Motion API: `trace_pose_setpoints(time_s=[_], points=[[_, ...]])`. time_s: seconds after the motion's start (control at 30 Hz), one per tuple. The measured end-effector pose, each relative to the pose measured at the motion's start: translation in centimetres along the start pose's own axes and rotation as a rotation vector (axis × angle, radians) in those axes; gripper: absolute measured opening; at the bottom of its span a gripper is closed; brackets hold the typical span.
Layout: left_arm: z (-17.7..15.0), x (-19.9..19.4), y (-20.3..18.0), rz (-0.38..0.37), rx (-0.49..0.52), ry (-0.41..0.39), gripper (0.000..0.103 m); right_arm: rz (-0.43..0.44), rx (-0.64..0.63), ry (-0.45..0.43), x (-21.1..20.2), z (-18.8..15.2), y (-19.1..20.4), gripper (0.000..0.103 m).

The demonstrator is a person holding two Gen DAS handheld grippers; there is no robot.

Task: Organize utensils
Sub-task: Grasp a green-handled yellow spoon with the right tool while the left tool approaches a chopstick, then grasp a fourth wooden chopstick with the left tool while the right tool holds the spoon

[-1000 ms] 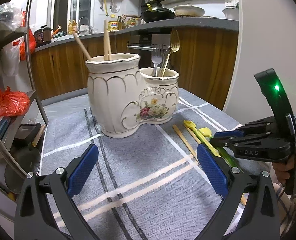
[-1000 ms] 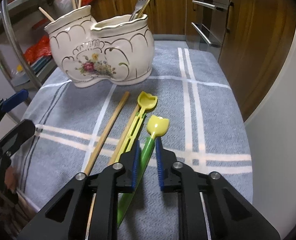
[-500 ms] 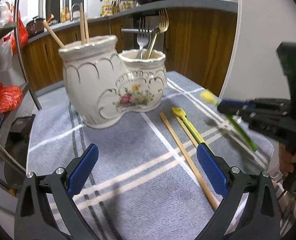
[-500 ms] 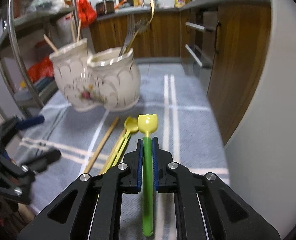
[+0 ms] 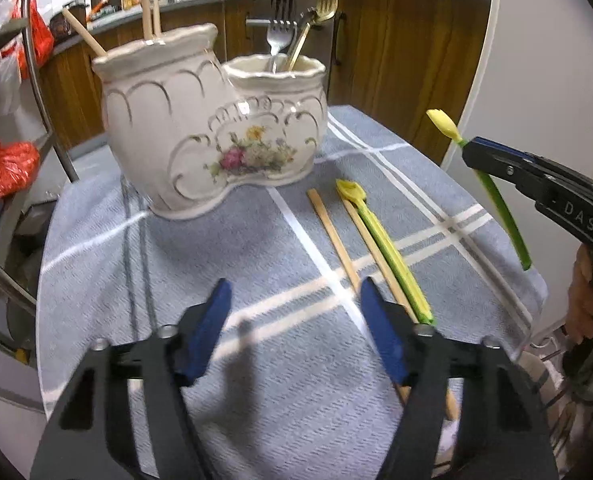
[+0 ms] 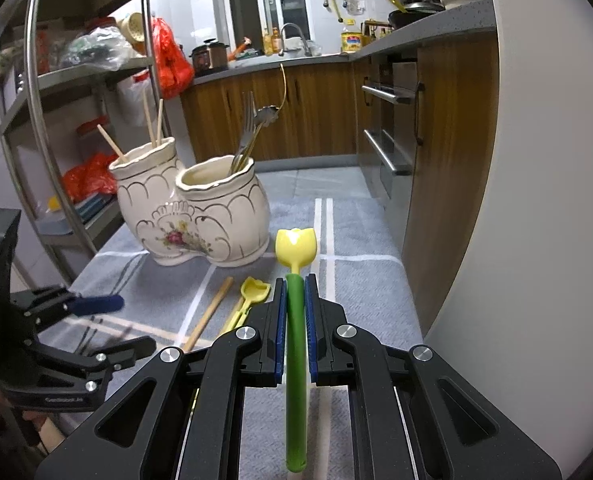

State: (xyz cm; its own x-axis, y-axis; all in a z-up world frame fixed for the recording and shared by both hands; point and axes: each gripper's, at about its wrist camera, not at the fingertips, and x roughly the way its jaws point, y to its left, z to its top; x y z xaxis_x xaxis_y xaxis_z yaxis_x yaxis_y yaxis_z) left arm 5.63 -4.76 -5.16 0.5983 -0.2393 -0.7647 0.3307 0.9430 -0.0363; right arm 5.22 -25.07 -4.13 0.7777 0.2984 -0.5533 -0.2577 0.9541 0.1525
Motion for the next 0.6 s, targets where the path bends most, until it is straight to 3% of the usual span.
trace_pose_setpoints(time_s=[0.27, 0.4, 0.5, 0.57, 0.6], points=[[-0.4, 0.2, -2.1, -0.044, 0.028, 0.038, 0.049, 0.018, -0.001, -0.003, 0.0, -0.3, 0.1, 0.01], [-0.6, 1.1, -3.4, -0.011, 0.088, 0.063, 0.035, 0.025, 0.0, -0.008, -0.2, -0.4, 0.1, 0.01], [-0.5, 1.4, -3.8, 0.001, 0.111, 0.065, 0.032, 0.029, 0.0, -0.009, -0.3, -0.4, 0.0, 0.01], [-0.1, 1.7, -3.8, 0.002, 0.108, 0.071, 0.024, 0.033, 0.001, -0.011, -0.3, -0.4, 0.0, 0.01], [0.0, 1.8, -3.9, 0.001, 0.113, 0.073, 0.012, 0.034, 0.001, -0.013, -0.4, -0.4, 0.0, 0.01]])
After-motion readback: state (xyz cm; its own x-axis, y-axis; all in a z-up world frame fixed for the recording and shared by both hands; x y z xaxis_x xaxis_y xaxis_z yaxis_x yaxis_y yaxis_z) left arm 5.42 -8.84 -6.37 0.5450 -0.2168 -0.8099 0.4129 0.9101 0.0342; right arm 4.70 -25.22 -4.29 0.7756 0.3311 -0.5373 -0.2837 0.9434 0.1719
